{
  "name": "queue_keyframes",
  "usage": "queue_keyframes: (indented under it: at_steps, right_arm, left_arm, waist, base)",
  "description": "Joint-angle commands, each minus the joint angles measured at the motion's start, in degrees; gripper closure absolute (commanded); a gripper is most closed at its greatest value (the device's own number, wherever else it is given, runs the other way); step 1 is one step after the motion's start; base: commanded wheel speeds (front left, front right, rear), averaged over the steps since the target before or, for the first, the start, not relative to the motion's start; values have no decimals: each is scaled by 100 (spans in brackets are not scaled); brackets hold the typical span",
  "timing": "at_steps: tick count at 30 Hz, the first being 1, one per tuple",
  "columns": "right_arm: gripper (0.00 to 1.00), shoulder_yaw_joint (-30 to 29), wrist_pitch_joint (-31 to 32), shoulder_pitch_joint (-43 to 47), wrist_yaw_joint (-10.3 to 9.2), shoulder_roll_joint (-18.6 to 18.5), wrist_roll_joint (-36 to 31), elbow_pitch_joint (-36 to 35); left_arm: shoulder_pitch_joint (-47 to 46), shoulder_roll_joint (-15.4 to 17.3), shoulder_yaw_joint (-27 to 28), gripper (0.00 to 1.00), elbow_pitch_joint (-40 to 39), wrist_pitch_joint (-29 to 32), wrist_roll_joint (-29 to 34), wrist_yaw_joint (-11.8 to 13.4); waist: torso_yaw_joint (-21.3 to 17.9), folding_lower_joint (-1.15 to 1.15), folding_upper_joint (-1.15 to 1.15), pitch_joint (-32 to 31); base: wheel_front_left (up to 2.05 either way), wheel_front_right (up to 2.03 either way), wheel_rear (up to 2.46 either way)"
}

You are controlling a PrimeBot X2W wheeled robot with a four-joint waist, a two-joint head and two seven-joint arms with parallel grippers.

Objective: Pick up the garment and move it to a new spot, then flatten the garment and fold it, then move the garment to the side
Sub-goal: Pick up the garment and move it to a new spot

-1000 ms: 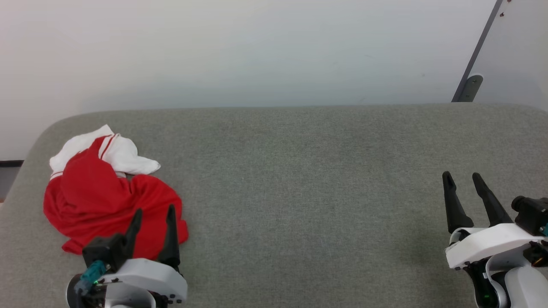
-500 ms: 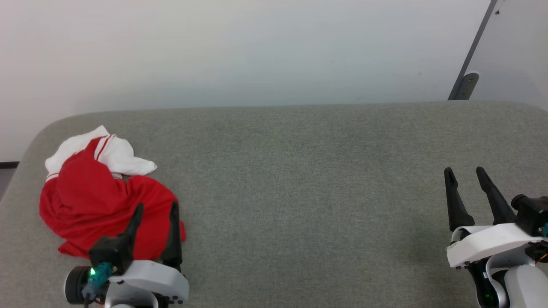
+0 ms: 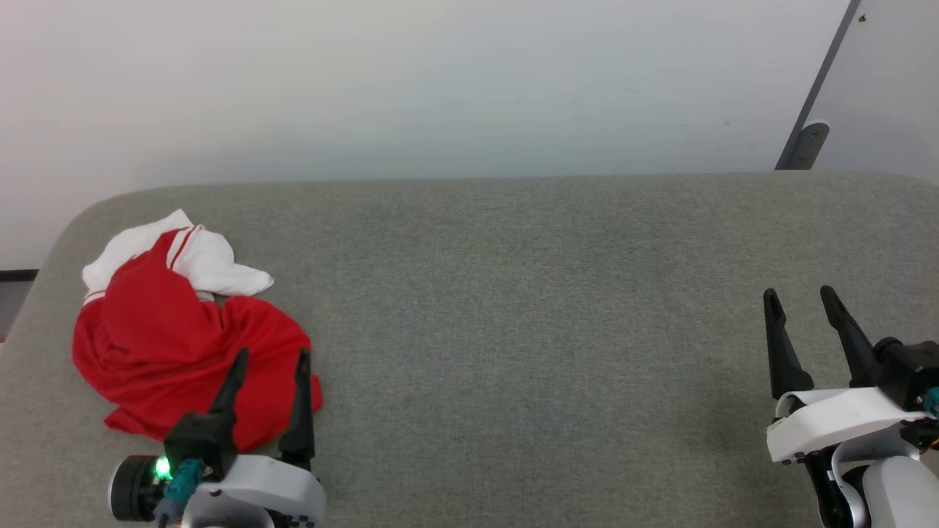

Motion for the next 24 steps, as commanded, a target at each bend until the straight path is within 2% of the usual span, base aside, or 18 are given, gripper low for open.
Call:
queue_keyframes:
  at_steps: [1,8,15,20,24]
  right_arm:
    - [0,-38,-47,53,-5,-13,-106,-21]
    - [0,-161,-117,70,-5,7,-307,-43]
    - [0,-155,-175,123,-6,-32,-512,-100]
    - [0,-96,-211,154,-6,-36,-615,-130]
    - [0,26,-211,142,-6,-18,-595,-110]
  left_arm:
    - [-3,-18,16,0,-23,-46,150,-30]
    - [-57,-120,94,0,18,-119,445,-156]
    - [-105,-240,154,0,5,-177,693,-240]
    - [-112,-330,242,0,86,-201,837,-283]
    - [-70,-416,325,0,175,-201,863,-208]
  waist:
    - [24,0,0,3]
    - [230,0,0,7]
    - [762,0,0,28]
    - [1424,0,0,35]
    - [1979,0,0,23]
  base:
    - [0,0,0]
    - [0,0,0]
    - [0,0,0]
    - [0,0,0]
    - [0,0,0]
